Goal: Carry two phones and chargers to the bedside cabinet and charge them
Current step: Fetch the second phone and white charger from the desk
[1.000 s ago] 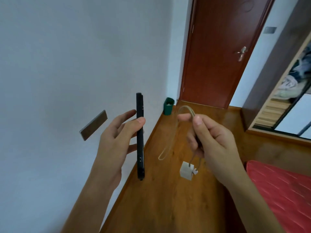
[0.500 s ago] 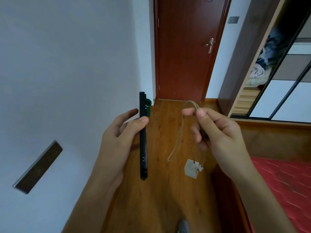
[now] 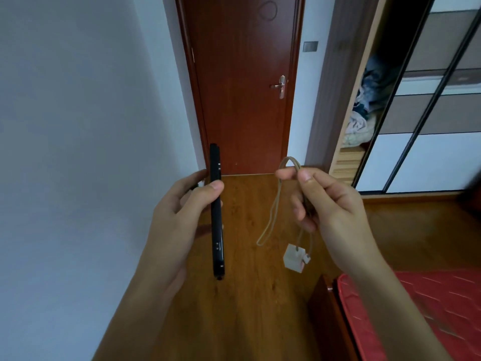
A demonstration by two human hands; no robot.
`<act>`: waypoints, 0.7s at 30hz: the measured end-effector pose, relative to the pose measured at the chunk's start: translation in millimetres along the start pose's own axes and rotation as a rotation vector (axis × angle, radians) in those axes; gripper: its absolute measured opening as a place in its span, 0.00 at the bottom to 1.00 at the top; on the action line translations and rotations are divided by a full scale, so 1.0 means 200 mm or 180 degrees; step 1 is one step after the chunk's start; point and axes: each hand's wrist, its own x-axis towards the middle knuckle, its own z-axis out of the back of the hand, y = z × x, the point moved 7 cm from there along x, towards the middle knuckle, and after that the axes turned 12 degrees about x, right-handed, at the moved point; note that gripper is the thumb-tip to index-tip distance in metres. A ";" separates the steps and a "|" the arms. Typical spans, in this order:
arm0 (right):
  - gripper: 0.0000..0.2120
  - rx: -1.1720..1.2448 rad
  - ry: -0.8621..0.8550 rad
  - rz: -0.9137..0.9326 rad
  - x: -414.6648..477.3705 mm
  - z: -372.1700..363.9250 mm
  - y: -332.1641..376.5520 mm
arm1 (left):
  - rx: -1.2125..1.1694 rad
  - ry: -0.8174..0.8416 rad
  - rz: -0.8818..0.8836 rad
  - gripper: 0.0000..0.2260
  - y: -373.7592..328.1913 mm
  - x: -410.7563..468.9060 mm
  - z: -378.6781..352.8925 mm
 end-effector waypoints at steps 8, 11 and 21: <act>0.16 -0.0159 -0.0445 0.0030 0.37 0.35 -0.16 | -0.0044 0.0302 0.0140 0.32 0.07 0.56 -0.32; 0.16 -0.0180 -0.0689 0.0056 0.54 0.46 -0.26 | -0.0060 0.0440 0.0192 0.32 0.11 0.82 -0.41; 0.17 -0.0306 -0.1473 0.0274 1.17 0.70 -0.45 | -0.0081 0.1171 0.0161 0.24 0.08 1.77 -0.68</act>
